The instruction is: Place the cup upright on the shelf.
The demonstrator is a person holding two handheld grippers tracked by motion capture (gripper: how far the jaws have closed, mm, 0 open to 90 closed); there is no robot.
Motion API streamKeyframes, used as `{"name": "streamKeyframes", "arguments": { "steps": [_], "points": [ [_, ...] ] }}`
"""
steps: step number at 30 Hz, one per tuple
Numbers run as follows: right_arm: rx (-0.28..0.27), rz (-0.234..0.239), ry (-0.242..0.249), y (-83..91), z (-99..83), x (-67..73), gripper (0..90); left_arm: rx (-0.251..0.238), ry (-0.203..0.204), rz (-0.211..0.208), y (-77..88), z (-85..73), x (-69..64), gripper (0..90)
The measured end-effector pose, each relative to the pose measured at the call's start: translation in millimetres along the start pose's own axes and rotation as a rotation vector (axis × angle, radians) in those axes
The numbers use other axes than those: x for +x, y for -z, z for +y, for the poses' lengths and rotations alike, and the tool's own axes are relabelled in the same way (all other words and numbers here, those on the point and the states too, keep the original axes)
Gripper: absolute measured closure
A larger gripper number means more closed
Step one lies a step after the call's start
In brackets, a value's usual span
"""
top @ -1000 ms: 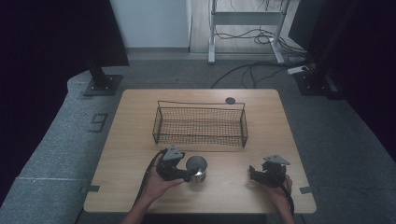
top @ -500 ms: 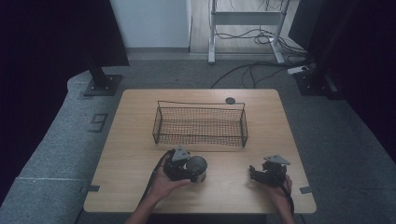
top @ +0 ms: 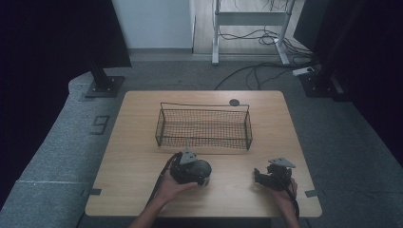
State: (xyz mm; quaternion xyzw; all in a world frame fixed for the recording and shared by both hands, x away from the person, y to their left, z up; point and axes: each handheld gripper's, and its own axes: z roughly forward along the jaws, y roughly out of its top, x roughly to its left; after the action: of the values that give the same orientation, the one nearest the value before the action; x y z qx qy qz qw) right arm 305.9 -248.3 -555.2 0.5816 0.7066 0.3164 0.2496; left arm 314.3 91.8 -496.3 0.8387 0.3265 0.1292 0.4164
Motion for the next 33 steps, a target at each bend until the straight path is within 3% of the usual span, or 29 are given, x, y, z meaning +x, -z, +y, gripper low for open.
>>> {"name": "streamKeyframes", "arguments": {
  "steps": [5, 12, 16, 25, 33],
  "points": [
    [0.0, 0.0, 0.0, 0.0, 0.0, 0.0, 12.4, -0.032, 0.002, -0.006, 7.6, 3.2, -1.4, 14.6],
    [-0.001, -0.001, 0.0, -0.1, 0.0, 0.0, 12.5, 0.005, -0.021, 0.02, 5.8, 1.9, -6.2, 14.0],
    [-0.001, -0.001, -0.001, -0.1, 0.0, 0.0, 12.5, -0.024, -0.02, 0.02, 12.8, 1.9, -2.8, 14.3],
    [0.0, -0.004, -0.003, -0.1, 0.0, -0.2, 12.4, -0.053, 0.003, -0.032, 30.3, 1.4, -0.8, 14.7],
    [0.0, -0.005, -0.004, -0.1, 0.0, -0.3, 12.4, -0.03, -0.004, -0.037, 21.9, -2.7, -8.4, 14.9]
  ]
}}
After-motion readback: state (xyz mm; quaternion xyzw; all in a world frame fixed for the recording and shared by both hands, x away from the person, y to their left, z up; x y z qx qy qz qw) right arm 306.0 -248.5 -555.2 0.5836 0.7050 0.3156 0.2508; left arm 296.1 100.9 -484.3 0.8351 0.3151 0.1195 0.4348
